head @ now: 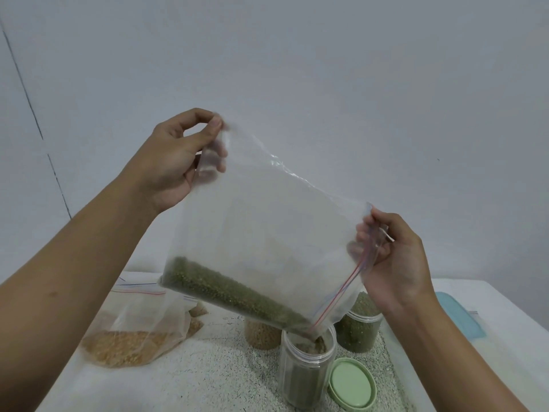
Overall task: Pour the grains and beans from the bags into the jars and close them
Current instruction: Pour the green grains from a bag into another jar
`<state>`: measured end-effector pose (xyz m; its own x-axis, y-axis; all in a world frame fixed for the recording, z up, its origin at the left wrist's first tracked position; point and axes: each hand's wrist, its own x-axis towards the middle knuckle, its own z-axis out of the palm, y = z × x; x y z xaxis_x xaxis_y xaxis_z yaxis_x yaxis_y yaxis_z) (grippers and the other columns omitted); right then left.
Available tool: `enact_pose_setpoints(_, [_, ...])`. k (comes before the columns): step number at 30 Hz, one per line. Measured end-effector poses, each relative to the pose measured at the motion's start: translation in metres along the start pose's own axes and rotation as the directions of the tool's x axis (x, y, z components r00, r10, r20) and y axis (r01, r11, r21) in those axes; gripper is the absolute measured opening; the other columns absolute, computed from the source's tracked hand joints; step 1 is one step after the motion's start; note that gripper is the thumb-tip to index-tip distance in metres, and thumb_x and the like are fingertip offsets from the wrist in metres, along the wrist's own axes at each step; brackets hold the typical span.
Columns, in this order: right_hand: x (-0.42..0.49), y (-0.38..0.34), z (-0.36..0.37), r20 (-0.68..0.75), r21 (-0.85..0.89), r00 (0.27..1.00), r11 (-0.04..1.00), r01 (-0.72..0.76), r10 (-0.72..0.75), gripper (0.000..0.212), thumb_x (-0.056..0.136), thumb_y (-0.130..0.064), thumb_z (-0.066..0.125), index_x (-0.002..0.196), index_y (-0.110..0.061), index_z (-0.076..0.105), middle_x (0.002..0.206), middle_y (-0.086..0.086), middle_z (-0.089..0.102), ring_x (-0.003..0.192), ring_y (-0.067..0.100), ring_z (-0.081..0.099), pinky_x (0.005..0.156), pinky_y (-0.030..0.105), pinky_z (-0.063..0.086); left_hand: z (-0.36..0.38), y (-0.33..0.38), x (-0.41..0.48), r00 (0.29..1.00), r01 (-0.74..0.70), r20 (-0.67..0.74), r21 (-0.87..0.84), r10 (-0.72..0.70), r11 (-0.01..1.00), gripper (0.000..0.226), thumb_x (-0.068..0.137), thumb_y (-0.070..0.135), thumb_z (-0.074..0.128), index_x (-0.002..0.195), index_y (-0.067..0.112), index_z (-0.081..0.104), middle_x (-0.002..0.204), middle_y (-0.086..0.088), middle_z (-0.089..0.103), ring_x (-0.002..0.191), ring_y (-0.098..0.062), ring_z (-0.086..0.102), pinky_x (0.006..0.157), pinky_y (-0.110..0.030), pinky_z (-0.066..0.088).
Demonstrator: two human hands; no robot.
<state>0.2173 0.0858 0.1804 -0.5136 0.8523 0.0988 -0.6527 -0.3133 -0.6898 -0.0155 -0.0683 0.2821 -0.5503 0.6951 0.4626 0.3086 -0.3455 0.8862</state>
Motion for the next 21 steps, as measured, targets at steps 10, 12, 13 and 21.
enact_pose_setpoints(10, [0.0025,-0.0028,0.0018,0.005,0.022,1.000,1.000,-0.004,0.004,0.004,0.089,-0.013,0.065,0.092,-0.013,0.068,0.073,-0.003,0.059,0.057,0.009,0.053,0.047,0.020,0.040,0.0026,0.0057,0.0016,1.000,-0.016,0.006,0.016,0.016,1.000,0.013,0.101,0.032,0.060,0.093,0.023,0.066,0.071,0.002,0.061,0.059,-0.019,0.056,0.062,-0.031,0.040])
enact_pose_setpoints(12, [0.0032,-0.0032,0.0019,0.011,0.012,1.000,1.000,0.001,-0.001,0.003,0.089,-0.014,0.065,0.091,-0.013,0.068,0.073,-0.003,0.060,0.058,0.009,0.053,0.047,0.020,0.040,0.0029,0.0060,0.0016,1.000,-0.020,0.006,0.014,0.020,1.000,0.013,0.101,0.032,0.060,0.092,0.024,0.066,0.071,0.002,0.061,0.060,-0.019,0.056,0.063,-0.031,0.039])
enact_pose_setpoints(13, [0.0033,-0.0033,0.0018,0.010,0.006,1.000,1.000,0.003,-0.003,0.003,0.089,-0.014,0.066,0.090,-0.013,0.068,0.072,-0.003,0.060,0.058,0.009,0.053,0.047,0.020,0.040,0.0029,0.0062,0.0013,1.000,-0.020,0.006,0.014,0.020,1.000,0.013,0.101,0.032,0.060,0.092,0.024,0.067,0.071,0.002,0.061,0.060,-0.019,0.056,0.063,-0.032,0.039])
enact_pose_setpoints(21, [0.0040,-0.0034,0.0024,0.001,-0.026,1.000,0.999,0.018,-0.018,0.004,0.090,-0.014,0.064,0.089,-0.014,0.068,0.070,-0.004,0.059,0.055,0.008,0.053,0.047,0.020,0.039,0.0032,0.0053,-0.0002,1.000,-0.018,0.008,0.025,0.018,1.000,0.014,0.099,0.033,0.061,0.090,0.025,0.068,0.071,0.001,0.061,0.061,-0.021,0.055,0.064,-0.032,0.041])
